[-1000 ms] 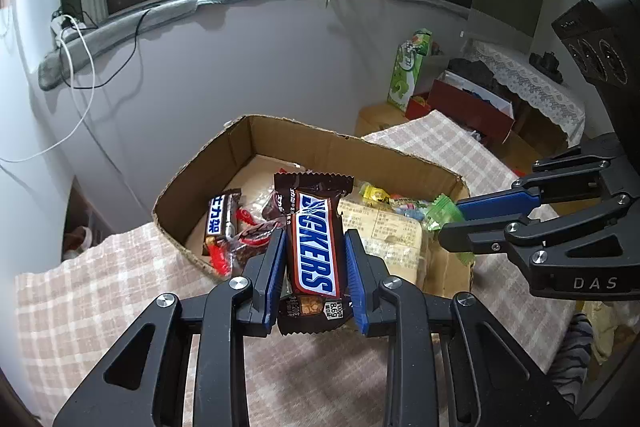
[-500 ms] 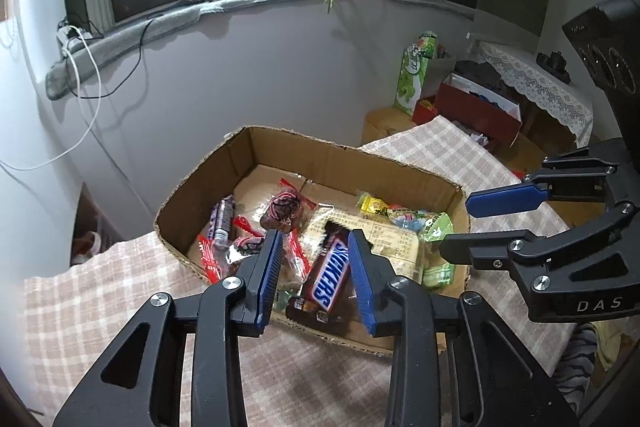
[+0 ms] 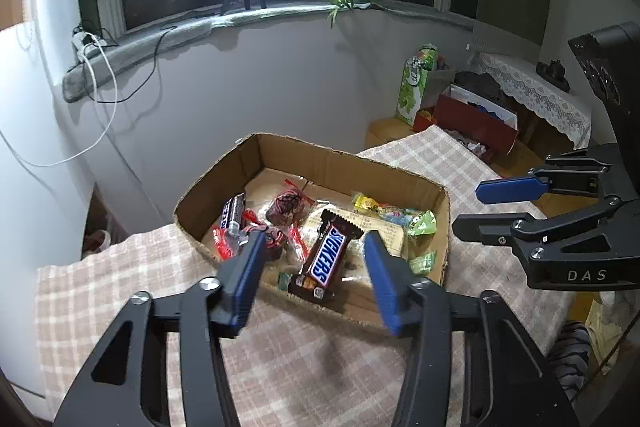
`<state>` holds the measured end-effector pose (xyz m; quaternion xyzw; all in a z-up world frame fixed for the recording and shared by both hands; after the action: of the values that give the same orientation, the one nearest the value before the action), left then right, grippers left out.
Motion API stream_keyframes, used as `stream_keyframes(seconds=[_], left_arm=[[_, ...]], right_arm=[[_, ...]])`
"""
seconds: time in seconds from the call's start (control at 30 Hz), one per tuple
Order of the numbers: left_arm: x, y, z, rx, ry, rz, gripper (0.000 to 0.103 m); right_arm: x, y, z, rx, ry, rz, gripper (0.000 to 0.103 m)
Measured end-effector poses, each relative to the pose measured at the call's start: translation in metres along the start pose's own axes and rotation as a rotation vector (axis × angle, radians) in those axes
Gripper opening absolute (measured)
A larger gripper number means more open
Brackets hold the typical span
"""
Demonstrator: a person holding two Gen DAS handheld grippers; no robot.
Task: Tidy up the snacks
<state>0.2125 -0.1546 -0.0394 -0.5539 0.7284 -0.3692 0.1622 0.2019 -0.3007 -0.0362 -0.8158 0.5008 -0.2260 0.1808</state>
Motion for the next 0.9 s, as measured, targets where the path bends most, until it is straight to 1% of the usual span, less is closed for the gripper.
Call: stream_keyframes(seconds=[0.03, 0.07, 0.13, 0.23, 0.53, 0.9], left_arm=[[0.000, 0.000, -0.002, 0.006, -0.002, -0.003, 0.061], [0.000, 0.001, -0.005, 0.012, -0.005, -0.008, 0.063], [-0.001, 0.002, -0.012, 0.029, -0.015, -0.020, 0.069], [-0.002, 0.002, -0.020, 0.051, -0.037, -0.034, 0.072], [-0.003, 0.004, -0.032, 0.080, -0.064, -0.065, 0.073], [0.001, 0.006, -0.038, 0.090, -0.070, -0.058, 0.073]], right_arm=[[0.001, 0.001, -0.003, 0.015, 0.016, 0.001, 0.083], [0.002, 0.002, -0.006, 0.032, 0.034, 0.001, 0.085], [0.002, 0.002, -0.012, 0.058, 0.067, -0.012, 0.085], [0.002, 0.002, -0.017, 0.073, 0.110, -0.024, 0.085], [0.004, 0.009, -0.018, 0.079, 0.106, 0.001, 0.085], [0.003, 0.011, -0.024, 0.086, 0.113, -0.002, 0.085]])
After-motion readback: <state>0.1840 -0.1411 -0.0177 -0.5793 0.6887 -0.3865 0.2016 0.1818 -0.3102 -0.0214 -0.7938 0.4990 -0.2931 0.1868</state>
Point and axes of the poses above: each gripper's, at about its wrist camera, not at the fingertips, and z roughly the way its jaws point, x to its right, y to its underside, the point moved 5 cm from there along z, roughly the way its jaws point, and after that the axes turned 14 degrees about -z, right-handed, at the moved point
